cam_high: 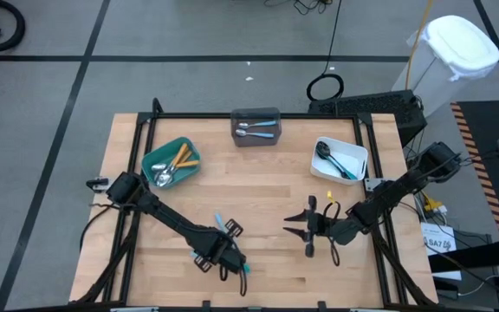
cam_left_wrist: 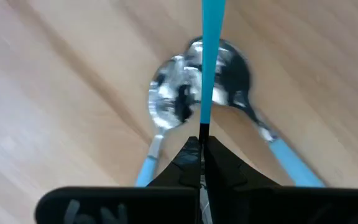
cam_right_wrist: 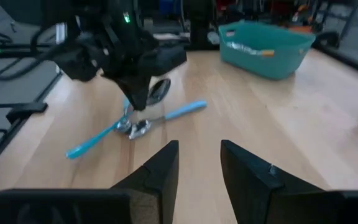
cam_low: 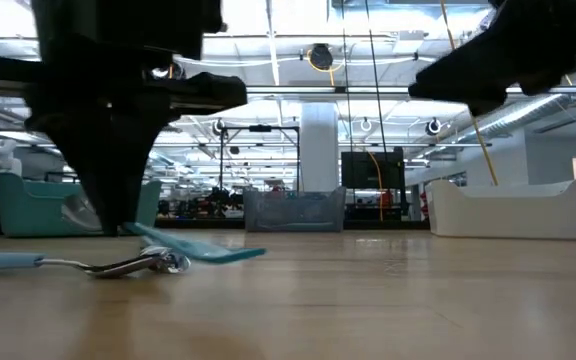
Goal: Sort silverware by color (type)
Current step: Put the blue spoon into the white bin
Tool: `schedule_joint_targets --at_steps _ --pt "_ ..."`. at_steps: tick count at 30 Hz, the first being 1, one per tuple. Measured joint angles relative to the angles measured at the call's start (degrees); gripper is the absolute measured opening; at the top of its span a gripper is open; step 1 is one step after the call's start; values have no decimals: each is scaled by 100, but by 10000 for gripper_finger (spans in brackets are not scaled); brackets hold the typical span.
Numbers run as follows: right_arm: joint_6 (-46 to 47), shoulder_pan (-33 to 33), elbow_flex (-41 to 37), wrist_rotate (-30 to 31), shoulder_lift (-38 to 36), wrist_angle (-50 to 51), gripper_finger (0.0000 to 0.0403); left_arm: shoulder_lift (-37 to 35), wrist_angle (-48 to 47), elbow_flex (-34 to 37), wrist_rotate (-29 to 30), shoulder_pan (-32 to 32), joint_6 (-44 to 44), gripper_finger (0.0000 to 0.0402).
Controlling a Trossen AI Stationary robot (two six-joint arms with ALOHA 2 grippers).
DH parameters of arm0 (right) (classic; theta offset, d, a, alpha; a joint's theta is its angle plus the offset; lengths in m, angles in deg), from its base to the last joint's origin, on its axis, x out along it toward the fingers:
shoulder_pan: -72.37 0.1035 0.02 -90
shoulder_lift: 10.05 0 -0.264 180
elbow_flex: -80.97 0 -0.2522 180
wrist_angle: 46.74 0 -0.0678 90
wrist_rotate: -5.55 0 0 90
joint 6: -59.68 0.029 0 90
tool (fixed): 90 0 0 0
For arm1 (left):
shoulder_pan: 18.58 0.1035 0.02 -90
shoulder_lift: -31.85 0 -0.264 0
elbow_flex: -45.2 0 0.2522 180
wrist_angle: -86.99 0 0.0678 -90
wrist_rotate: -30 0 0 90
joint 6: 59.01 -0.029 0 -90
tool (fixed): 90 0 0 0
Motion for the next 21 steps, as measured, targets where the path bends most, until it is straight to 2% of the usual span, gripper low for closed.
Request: schedule_joint_targets --at_steps 12,18,21 --pt "-1001 19 2 158 -1390 96 114 -7 -451 -588 616 465 223 3" --pt "-1288 9 4 749 -1797 633 114 -24 -405 -1000 873 832 241 3" --pt "-1530 -4 185 1027 -1965 1263 114 -26 -197 -1074 928 1075 294 3"
